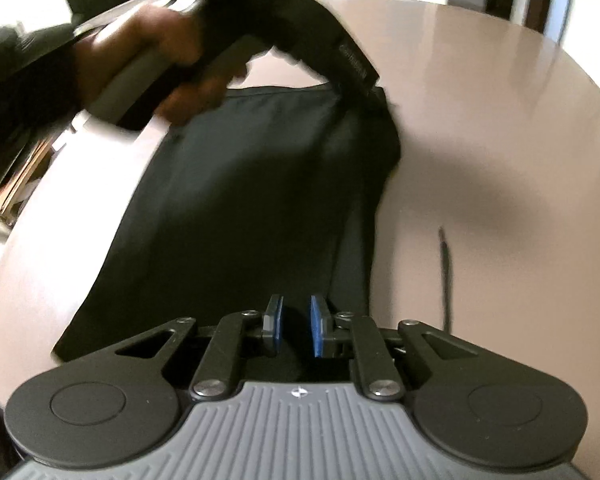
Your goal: Fold clothes
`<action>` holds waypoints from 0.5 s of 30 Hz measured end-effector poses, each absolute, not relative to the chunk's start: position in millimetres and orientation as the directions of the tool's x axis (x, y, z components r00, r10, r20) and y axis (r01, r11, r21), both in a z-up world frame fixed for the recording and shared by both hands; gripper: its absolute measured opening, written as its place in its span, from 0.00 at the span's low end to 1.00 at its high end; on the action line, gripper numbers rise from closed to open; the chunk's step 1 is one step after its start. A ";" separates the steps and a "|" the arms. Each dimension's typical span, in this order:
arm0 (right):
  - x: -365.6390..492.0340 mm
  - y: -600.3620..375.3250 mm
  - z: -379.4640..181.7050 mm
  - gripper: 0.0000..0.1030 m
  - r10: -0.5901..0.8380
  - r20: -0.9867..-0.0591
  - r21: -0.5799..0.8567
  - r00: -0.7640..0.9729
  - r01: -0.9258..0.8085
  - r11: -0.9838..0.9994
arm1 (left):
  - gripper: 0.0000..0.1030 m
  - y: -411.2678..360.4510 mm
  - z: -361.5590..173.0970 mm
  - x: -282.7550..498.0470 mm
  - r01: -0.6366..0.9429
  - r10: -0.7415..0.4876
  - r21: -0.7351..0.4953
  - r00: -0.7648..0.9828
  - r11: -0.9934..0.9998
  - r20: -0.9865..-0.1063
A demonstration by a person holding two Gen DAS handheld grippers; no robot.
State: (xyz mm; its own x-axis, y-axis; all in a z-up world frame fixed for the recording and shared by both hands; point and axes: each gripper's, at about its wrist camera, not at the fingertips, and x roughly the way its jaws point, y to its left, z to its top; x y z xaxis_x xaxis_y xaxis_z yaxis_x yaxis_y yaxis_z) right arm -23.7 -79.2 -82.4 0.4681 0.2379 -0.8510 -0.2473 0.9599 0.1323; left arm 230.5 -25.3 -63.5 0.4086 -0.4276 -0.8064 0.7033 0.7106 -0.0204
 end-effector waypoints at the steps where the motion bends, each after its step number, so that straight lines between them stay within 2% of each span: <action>1: -28.3 -79.0 -80.3 0.16 0.244 -0.848 0.133 0.471 -0.256 0.957 | 0.31 -9.0 -51.3 236.9 0.690 -0.447 -0.043 0.419 0.723 -0.790; 4: -33.6 -81.0 -74.3 0.17 0.284 -0.827 0.169 0.485 -0.267 0.949 | 0.41 32.8 -26.7 239.5 0.654 -0.456 -0.047 0.473 0.755 -0.753; 8: -27.2 -68.4 -74.7 0.18 0.418 -0.800 0.272 0.429 -0.362 0.892 | 0.40 62.4 -39.7 215.0 0.662 -0.386 0.011 0.450 0.749 -0.805; 11: -22.5 -40.3 -80.6 0.18 0.465 -0.802 0.270 0.375 -0.467 0.842 | 0.38 63.9 -67.5 191.8 0.660 -0.295 0.091 0.449 0.746 -0.843; 15: -16.4 -18.5 -85.6 0.17 0.462 -0.825 0.253 0.327 -0.517 0.818 | 0.37 63.7 -79.5 192.5 0.607 -0.266 0.090 0.471 0.790 -0.841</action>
